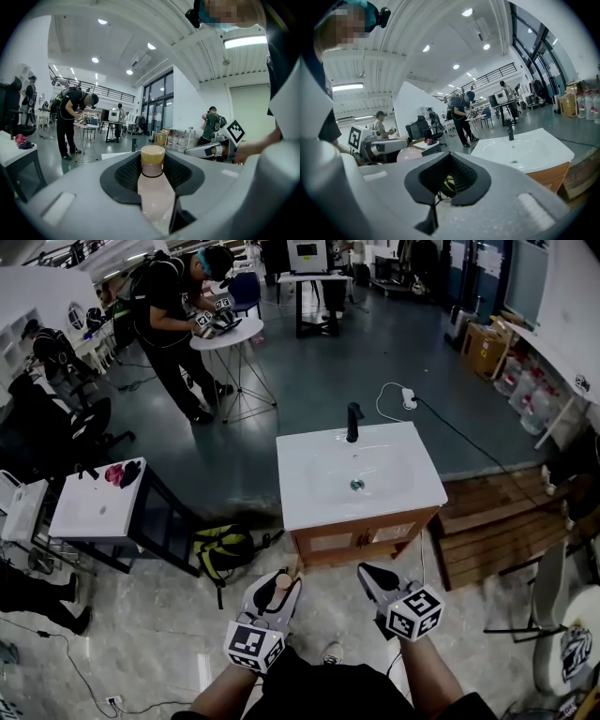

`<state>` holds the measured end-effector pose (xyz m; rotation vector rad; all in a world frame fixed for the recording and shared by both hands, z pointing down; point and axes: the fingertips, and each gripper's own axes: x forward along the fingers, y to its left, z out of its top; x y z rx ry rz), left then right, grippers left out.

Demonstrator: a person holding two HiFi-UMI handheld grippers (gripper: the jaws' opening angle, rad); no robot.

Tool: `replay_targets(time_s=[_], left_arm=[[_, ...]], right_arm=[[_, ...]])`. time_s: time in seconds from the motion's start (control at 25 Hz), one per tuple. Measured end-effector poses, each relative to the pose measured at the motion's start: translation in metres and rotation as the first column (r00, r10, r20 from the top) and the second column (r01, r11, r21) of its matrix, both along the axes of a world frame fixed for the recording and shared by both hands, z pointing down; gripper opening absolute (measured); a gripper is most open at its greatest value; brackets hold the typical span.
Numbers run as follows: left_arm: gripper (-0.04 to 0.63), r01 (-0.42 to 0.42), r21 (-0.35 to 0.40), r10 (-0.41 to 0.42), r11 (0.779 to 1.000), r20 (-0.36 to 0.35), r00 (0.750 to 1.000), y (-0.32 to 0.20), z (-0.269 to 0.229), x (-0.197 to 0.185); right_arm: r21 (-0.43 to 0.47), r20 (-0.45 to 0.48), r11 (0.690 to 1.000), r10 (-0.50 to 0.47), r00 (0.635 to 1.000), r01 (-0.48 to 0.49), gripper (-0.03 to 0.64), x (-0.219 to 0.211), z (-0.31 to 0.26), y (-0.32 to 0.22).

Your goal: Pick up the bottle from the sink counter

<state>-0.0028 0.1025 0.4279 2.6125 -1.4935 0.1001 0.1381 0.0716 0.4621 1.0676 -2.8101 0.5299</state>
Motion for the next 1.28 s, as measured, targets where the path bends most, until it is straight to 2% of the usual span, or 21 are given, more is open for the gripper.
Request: replay_targets(time_s=[1.28], left_arm=[[0.143, 0.025, -0.011, -0.025, 1.000, 0.000, 1.000, -0.0066, 0.0058, -0.0068]], right_arm=[[-0.014, 0.005, 1.000, -0.010, 1.000, 0.010, 0.000, -0.0017, 0.0076, -0.0066]])
